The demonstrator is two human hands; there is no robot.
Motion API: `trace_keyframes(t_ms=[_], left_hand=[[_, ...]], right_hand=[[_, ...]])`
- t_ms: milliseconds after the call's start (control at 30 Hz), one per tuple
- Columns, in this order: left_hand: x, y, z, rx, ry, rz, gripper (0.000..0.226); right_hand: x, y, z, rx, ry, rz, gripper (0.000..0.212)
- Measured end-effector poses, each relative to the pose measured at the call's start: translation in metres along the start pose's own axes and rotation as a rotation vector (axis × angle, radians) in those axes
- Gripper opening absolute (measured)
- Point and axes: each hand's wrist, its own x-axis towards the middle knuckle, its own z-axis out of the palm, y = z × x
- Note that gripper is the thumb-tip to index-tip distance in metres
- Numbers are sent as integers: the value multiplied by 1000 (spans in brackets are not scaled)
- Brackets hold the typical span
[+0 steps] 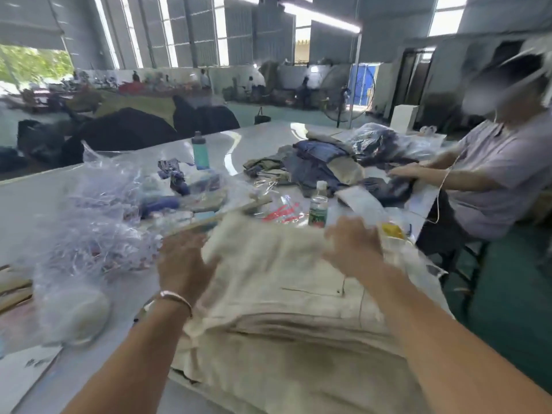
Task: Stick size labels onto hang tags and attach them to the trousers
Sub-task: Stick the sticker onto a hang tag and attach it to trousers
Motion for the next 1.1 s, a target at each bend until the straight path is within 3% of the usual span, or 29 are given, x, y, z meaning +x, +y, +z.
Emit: trace_keyframes(t_ms=[67,133,167,300,400,500,567,667,800,900,1033,1100], left_hand=[[-15,-5,49,50,-265,70,42],[-33,-11,83,139,-441,131,53],[-37,-14,91,101,-428,91,52],[-39,-17,83,-68,-335,70,35],[-59,-32,46,-303,-310,44,19],[-105,-81,-5,-357,-102,-64,12],[-150,-127,-47,-350,12,-171,11],[-237,-204,-117,-348,222,-401,8],[-374,-305,-219,-229,516,-701,9],[-467,-379,-290,79,667,-918,10],[-567,-466,-356,370,656,-1140,22],[-600,-510,-370,402,464,-1276,45]], right_hand=[[-10,-1,50,114,-199,-58,32],[-16,-1,75,116,-170,-95,28],[-16,0,79,104,-130,-100,27],[-15,-8,67,0,-137,-58,26],[-23,-51,50,34,-46,-57,18],[-50,-131,36,431,168,-252,2],[-79,-194,27,723,147,-398,15],[-141,-291,17,922,75,-631,25],[-245,-411,15,1026,-120,-888,30],[-322,-493,10,1063,-241,-1023,24],[-409,-591,0,1050,-360,-1147,18],[-443,-633,-5,1040,-409,-1166,18]])
